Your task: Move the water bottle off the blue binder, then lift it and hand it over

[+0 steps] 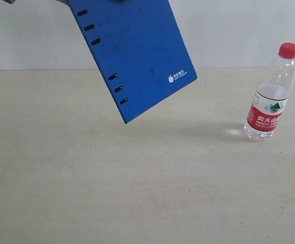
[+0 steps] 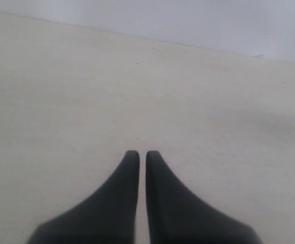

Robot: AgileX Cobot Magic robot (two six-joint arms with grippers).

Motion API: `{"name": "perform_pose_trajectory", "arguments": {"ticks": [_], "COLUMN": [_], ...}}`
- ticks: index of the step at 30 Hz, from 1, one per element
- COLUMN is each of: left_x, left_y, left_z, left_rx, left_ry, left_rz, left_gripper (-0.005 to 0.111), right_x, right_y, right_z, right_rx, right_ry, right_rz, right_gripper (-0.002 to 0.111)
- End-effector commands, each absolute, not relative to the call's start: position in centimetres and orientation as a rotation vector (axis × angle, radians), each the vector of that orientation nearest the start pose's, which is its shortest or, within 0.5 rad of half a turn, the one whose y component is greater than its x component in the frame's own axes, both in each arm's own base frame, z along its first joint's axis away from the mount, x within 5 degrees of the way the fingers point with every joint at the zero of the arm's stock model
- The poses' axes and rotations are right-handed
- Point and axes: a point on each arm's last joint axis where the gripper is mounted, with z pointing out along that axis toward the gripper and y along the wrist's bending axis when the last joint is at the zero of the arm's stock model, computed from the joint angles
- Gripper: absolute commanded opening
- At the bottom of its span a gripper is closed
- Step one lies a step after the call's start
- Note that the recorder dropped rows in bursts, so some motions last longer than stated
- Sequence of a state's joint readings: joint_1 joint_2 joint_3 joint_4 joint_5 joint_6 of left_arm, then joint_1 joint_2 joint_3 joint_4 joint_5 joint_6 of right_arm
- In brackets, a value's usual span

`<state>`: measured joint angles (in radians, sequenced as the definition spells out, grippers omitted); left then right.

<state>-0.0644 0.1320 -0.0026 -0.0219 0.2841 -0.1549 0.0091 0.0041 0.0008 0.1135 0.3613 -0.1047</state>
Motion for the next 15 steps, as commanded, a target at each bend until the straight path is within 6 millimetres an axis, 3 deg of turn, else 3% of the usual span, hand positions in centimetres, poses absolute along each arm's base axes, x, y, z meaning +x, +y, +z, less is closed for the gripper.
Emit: {"name": "perform_pose_trajectory", "arguments": {"ticks": [1, 6, 15], "left_x": [6.24, 6.23, 6.23], "left_y": [-0.45, -0.45, -0.45], "left_z": [18.03, 18.04, 18.04], "left_rx": [-0.101, -0.101, -0.101], "left_ry": [1.892, 1.890, 1.890], "left_rz": [-0.167, -0.167, -0.167], "left_gripper": [0.004, 0.004, 0.004], "right_x": [5.30, 5.28, 5.30], "right_y": [0.48, -0.21, -0.24], "right_z": [18.11, 17.95, 18.03], "right_rx": [-0.047, 0.131, 0.107], "right_ry": [1.840, 1.853, 1.846], "right_rz": [0.045, -0.021, -0.044], "right_gripper": [0.000, 0.000, 0.000]}}
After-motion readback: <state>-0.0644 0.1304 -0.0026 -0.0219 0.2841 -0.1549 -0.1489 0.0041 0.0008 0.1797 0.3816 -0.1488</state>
